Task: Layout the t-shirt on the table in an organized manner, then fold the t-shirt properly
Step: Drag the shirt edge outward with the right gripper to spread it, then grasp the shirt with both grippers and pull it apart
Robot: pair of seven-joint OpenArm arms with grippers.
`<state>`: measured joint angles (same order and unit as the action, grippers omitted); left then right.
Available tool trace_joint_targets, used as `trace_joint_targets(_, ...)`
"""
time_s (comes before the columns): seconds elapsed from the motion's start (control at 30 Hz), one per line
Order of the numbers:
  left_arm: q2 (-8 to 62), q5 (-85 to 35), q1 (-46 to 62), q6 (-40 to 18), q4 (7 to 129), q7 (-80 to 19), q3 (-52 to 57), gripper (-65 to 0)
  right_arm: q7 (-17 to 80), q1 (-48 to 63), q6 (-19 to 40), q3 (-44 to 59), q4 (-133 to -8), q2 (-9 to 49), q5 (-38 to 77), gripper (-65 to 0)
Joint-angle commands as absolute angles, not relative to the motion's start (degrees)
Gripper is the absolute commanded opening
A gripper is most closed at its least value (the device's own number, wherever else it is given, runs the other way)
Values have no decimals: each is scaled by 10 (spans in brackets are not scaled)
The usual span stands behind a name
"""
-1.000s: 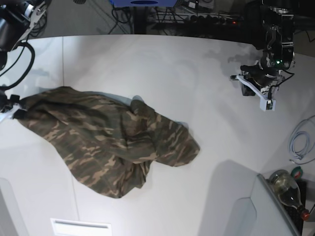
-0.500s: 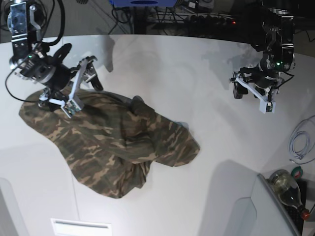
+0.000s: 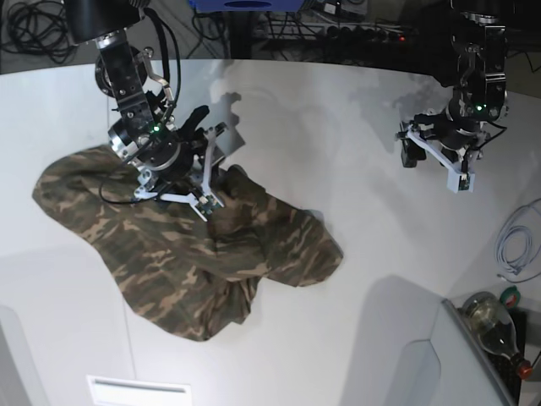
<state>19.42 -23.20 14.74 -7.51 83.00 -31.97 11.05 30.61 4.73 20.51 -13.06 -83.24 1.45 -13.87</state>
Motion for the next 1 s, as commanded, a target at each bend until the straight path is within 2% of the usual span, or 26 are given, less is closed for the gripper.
trace_joint_targets(0.0, 203, -235, 143, -74, 839, -308, 114, -197, 296, 41, 202, -129, -839, 14, -137, -459)
trace_joint_targets(0.07, 203, -235, 142, -74, 840, -308, 114, -197, 296, 45, 202, -128, -845, 14, -137, -650)
trace_joint_targets(0.17, 203, -235, 140, -74, 840, -308, 111, -197, 299, 78, 204, -128, -889, 17, -137, -633)
trace_joint_targets(0.4, 198, -234, 109, -74, 837, -308, 99, -207, 300, 193, 207, -129, -1024, 44, -136, -650)
trace_joint_targets(0.57, 192, -234, 52, -74, 839, -308, 7, -207, 301, 215, 207, -128, -1041, 68, -136, -650)
trace_joint_targets(0.67, 160, -233, 6, -74, 832, -308, -42, -209, 309, 216, 207, -128, -1030, 70, -136, -650)
trace_joint_targets(0.77, 120, -232, -43, -74, 790, -308, -64, -211, 336, 216, 207, -128, -1027, 69, -136, -650)
trace_joint_targets(0.9, 86, -218, -116, -74, 660, -306, -95, -212, 364, 219, 207, -126, -1029, 73, -136, -650)
trace_joint_targets(0.97, 76, -176, -138, -74, 611, -306, -125, -248, 367, 225, 207, -107, -1029, 71, -136, -650)
